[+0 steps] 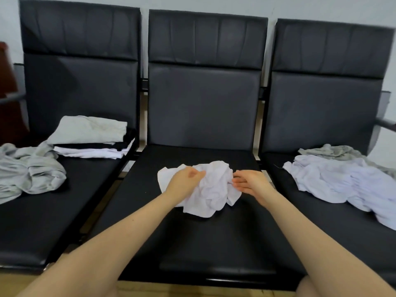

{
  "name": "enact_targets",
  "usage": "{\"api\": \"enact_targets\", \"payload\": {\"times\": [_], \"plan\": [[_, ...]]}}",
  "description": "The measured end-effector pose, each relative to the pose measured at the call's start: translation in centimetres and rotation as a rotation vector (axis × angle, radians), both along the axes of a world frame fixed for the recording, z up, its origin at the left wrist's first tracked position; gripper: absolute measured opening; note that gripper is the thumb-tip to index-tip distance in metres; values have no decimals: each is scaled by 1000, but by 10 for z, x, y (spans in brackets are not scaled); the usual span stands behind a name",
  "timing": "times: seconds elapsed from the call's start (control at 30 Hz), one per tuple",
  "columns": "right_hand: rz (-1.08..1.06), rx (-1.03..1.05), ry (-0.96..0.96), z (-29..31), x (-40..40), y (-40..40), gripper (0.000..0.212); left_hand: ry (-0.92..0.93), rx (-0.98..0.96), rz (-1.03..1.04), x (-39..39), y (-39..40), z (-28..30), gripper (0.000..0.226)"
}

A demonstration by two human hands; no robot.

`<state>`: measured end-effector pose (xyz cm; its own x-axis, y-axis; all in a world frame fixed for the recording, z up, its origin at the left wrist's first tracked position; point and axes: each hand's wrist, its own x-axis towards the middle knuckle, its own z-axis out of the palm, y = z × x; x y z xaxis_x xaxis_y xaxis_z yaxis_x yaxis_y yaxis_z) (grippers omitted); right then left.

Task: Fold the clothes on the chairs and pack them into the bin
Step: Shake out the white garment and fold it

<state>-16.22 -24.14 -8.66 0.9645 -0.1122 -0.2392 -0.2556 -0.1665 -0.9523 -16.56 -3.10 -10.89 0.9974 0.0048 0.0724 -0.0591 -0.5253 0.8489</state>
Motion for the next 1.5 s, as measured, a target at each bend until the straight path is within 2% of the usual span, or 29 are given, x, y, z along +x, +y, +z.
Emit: {"api": "enact_targets", "payload": {"times": [0.1, 0.23, 0.3, 0.37, 0.47, 0.53, 0.6, 0.67, 0.73, 0.83, 0.87, 0.93, 0.97, 1.03, 1.07, 1.2, 1.23, 1.27, 1.3, 1.33, 1.37, 1.43, 1.5], "plan": [[61, -209, -86, -12, 1, -3, 15, -12, 124, -5, -1, -5, -22, 48], [146, -172, -140, -17, 6, 4, 18, -99, 196, -43, 2, -9, -30, 33], [112, -177, -189, -17, 10, 6, 19, -84, 173, -97, 6, -13, -29, 40], [27, -192, -275, -15, 13, 5, 16, -52, -8, -95, 9, -15, -16, 31], [-85, -122, -365, -10, 14, -2, 11, -99, -459, 49, 19, -2, 13, 20], [-76, -101, -395, -9, 15, -4, 10, -92, -736, 97, 25, 13, 25, 18], [-2, -108, -429, -11, 16, 0, 11, -66, -867, 159, 31, 25, 30, 18], [67, -195, -478, -16, 17, 5, 12, -48, -851, 285, 36, 37, 32, 19], [122, -373, -534, -22, 22, 11, 12, -54, -780, 398, 41, 52, 32, 16], [210, -613, -462, -33, 28, 20, 42, -84, -586, 435, 41, 74, 26, 20], [251, -695, -403, -38, 31, 22, 43, -91, -516, 442, 42, 79, 21, 22], [319, -836, -313, -46, 35, 23, 22, -86, -460, 464, 41, 87, 14, 27], [324, -825, -300, -48, 34, 22, 26, -87, -469, 479, 41, 89, 12, 27], [301, -603, -289, -48, 32, 17, 40, -50, -463, 542, 40, 91, 12, 28], [292, -454, -292, -43, 30, 15, 39, -40, -484, 579, 39, 92, 14, 30], [162, 75, -262, -12, 26, 13, 17, -6, -732, 630, 41, 92, 19, 45], [105, 197, -222, -3, 24, 12, 23, 48, -771, 673, 41, 95, 24, 46], [74, 326, -181, 6, 23, 14, 31, 59, -411, 694, 38, 98, 20, 47], [61, 428, -152, 14, 21, 14, 38, 6, 8, 605, 40, 98, 18, 47], [55, 522, -126, 21, 21, 15, 42, 11, 166, 600, 39, 96, 23, 47], [33, 601, -87, 27, 21, 15, 44, 24, 150, 601, 41, 96, 27, 47], [-3, 715, -46, 32, 20, 13, 42, 41, -36, 643, 38, 87, 34, 43], [-66, 703, -68, 25, 21, 9, 36, 25, -413, 614, 35, 73, 34, 36]]}}
